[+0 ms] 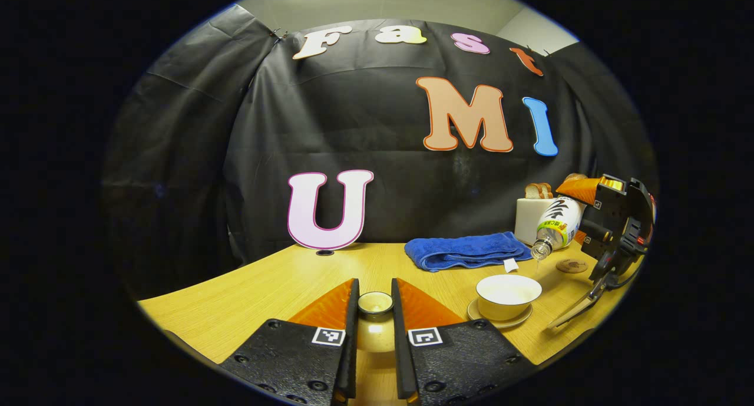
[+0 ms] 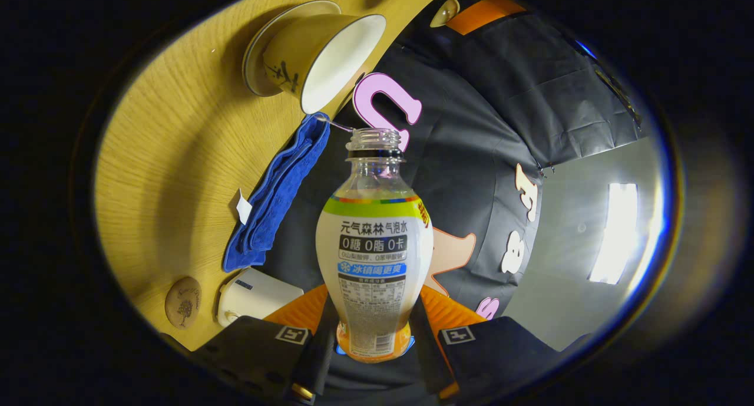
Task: Open the teacup lid with one hand, grasp the water bottle and pour water into the teacup with the other hand; after pouring, place the water bottle on the coaster and then close the teacup lid.
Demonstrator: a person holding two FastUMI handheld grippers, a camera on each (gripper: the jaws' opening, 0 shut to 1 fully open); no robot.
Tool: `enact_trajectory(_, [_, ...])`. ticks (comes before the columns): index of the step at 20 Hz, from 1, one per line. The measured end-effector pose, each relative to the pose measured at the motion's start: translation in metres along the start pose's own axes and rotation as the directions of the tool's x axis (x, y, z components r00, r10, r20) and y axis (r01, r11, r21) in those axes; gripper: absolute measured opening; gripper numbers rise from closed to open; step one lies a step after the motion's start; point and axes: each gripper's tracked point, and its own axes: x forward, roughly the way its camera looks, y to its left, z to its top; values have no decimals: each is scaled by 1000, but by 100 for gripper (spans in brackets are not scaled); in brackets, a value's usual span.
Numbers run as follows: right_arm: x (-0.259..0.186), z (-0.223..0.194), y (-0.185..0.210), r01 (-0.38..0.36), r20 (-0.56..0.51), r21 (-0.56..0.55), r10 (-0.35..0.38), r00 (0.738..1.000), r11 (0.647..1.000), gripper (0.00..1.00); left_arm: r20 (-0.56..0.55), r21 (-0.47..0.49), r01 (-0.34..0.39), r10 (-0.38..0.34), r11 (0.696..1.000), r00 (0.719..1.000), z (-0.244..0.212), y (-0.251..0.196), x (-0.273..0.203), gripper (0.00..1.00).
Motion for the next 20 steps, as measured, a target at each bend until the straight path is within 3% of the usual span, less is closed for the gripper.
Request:
enact_trajectory(15, [-6,21,-5,41,69,-68,-37,997,997,68,-1,0,1,-1,1000,1000,0,1,0,24])
enact_trajectory(16, [-4,20,-5,30,64,-53,-27,998,998,68,-1,0,1,-1,1000,1000,1,1,0,24])
enact_trajectory(18, [1,13,10,-52,35,78,50,998,996,68,-1,0,1,-1,1000,1000,1,1,-1,24])
enact_trajectory(20, [0,1,17,-122,-7,259,128,992,958,65,-1,0,1,-1,1000,1000,0,1,1,24])
